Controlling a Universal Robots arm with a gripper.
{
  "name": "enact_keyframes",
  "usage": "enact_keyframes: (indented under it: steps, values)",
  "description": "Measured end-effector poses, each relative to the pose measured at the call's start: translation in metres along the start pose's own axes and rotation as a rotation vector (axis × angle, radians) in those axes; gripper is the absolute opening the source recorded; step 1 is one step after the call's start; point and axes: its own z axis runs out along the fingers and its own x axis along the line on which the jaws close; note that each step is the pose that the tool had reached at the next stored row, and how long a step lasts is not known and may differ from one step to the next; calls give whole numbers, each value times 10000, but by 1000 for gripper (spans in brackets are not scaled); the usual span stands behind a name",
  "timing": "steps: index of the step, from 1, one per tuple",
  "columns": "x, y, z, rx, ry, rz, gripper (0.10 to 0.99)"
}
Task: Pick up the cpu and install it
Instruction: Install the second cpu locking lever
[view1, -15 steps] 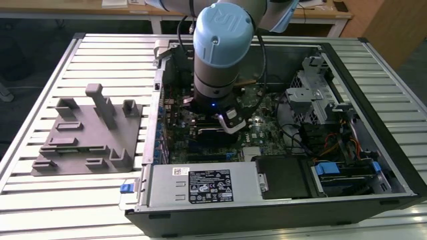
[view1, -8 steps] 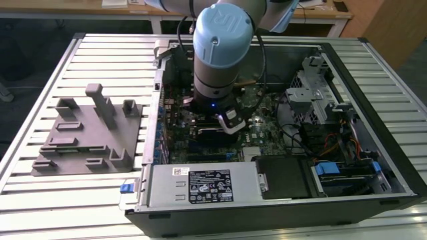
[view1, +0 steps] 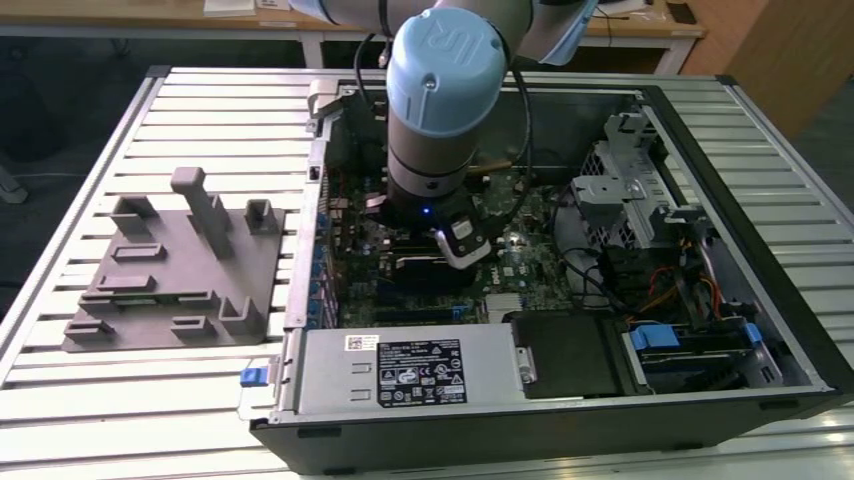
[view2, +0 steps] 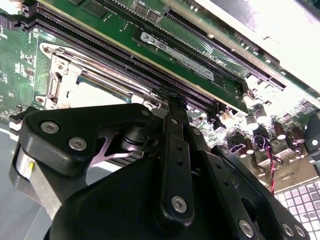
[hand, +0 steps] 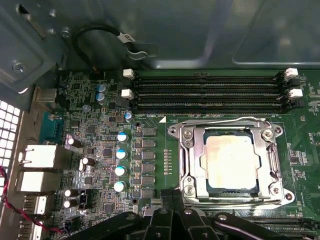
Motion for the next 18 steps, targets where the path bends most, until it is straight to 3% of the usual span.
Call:
enact_keyframes:
  steps: [12, 18]
  values:
    - [2, 21, -29, 86, -2, 3, 106]
    - [6, 61, -151, 85, -1, 3, 106]
